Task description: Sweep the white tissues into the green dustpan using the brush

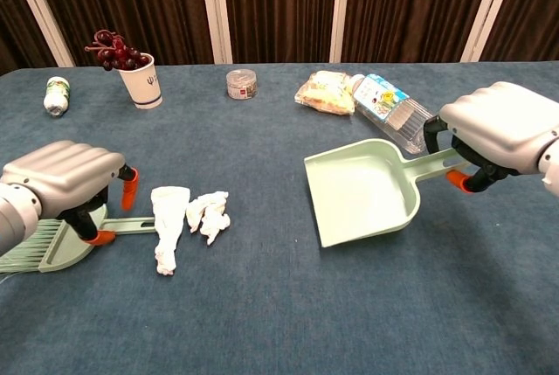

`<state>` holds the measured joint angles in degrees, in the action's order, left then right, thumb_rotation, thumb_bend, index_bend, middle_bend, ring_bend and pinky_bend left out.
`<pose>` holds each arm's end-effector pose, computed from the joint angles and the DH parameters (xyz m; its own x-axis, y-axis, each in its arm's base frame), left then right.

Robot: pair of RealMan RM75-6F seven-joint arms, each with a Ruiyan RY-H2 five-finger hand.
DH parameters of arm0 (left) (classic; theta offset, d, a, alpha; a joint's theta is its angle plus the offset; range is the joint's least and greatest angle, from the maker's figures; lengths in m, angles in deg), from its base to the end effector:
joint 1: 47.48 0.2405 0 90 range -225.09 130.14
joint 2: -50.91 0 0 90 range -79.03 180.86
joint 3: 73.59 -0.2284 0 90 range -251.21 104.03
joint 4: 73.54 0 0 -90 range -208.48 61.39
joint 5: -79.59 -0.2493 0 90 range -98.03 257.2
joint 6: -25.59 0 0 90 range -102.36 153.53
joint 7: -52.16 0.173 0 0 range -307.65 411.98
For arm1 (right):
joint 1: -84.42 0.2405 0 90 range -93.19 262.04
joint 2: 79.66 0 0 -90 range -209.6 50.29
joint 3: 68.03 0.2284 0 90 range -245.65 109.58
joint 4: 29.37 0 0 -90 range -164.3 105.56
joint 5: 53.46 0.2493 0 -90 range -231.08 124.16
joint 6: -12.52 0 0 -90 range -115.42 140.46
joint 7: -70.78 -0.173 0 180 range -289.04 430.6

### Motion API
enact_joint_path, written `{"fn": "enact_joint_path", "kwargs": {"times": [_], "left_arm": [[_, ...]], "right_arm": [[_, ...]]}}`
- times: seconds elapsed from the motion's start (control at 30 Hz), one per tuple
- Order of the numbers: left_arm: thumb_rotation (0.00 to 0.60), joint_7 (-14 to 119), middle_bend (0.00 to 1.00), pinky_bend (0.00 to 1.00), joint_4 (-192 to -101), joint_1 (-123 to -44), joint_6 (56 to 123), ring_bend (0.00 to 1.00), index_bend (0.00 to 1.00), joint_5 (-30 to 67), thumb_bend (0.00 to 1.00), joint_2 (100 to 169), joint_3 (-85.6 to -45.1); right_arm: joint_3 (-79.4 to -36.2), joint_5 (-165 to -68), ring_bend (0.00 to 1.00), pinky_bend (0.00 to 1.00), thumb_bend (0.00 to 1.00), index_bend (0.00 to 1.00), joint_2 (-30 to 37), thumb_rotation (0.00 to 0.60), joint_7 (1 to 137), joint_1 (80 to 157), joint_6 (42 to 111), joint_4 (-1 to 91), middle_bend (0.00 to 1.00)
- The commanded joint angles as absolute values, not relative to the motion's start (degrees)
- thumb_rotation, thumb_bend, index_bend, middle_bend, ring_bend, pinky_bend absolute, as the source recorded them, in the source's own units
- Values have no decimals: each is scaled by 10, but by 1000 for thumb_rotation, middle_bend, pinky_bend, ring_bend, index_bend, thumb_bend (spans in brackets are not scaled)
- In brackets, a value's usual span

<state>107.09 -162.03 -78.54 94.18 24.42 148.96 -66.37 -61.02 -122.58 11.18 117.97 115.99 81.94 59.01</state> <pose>-0.1561 0.2926 -0.0935 0.7021 0.2416 0.6698 0.7119 -0.2185 -0.6674 -0.1493 -0.3122 -0.0514 0.7304 -0.0271 0.6825 -0.6570 -0.3010 0.6912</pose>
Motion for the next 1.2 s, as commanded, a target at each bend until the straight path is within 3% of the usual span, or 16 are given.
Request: {"fn": "enact_joint_path", "kwargs": {"times": [0.03, 0.33, 0.87, 1.2], "left_arm": [[600, 1069, 957, 901, -1618, -785, 944, 958, 489, 247, 349, 1490, -666], [600, 1062, 966, 910, -1607, -785, 948, 963, 510, 261, 353, 1497, -670], [600, 1049, 1000, 940, -1607, -791, 955, 996, 670, 265, 629, 1506, -672], [600, 971, 1000, 995, -1618, -783, 973, 1000, 766, 217, 667, 1507, -665]], "right_arm": [[-610, -1223, 818, 813, 496, 670, 116, 600, 1186, 1161, 820, 591, 848], [-611, -1220, 818, 813, 496, 671, 119, 600, 1187, 1161, 823, 589, 847], [-616, -1222, 817, 813, 498, 675, 113, 600, 1182, 1159, 824, 592, 848], [-615, -1224, 818, 813, 499, 675, 112, 600, 1190, 1161, 828, 600, 848]]}}
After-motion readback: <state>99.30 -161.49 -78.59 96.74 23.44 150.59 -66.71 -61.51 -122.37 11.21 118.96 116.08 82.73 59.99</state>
